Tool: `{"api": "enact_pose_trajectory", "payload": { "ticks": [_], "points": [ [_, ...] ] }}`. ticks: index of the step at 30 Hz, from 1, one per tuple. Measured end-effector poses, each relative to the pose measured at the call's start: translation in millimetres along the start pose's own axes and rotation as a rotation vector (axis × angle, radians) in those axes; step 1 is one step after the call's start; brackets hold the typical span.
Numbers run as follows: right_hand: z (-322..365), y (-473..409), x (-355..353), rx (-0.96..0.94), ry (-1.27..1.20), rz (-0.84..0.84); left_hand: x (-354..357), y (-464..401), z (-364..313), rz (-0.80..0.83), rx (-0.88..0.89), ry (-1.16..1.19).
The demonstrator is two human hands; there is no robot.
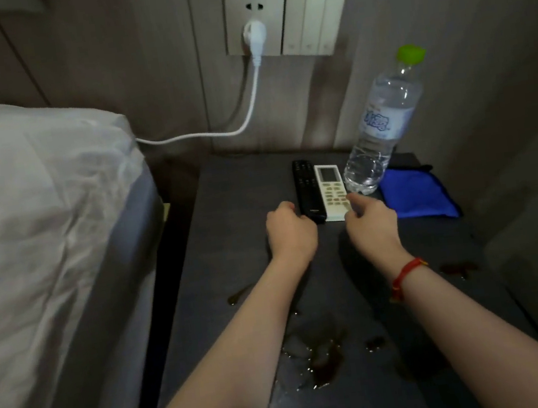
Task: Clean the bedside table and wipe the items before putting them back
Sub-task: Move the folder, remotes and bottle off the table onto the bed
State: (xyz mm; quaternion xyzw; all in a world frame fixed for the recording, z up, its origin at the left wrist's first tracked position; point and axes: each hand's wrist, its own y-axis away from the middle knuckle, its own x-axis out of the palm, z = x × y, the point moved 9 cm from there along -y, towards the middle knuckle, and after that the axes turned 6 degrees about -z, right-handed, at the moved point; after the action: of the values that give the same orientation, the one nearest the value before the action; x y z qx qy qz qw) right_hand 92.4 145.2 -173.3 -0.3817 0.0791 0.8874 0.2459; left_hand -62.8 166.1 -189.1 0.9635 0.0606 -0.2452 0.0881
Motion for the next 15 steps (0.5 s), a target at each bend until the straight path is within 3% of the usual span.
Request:
{"api": "enact_pose_trajectory", "payload": {
  "ticks": [8, 15],
  "points": [
    [5, -15, 14, -0.290, 0.176, 0.020, 32, -22, -18, -0.056, 0.053, -0.171],
    [3, -23, 19, -0.177, 0.137, 0.028, 14, -32, -2, -0.140, -0.134, -0.085]
  ]
}}
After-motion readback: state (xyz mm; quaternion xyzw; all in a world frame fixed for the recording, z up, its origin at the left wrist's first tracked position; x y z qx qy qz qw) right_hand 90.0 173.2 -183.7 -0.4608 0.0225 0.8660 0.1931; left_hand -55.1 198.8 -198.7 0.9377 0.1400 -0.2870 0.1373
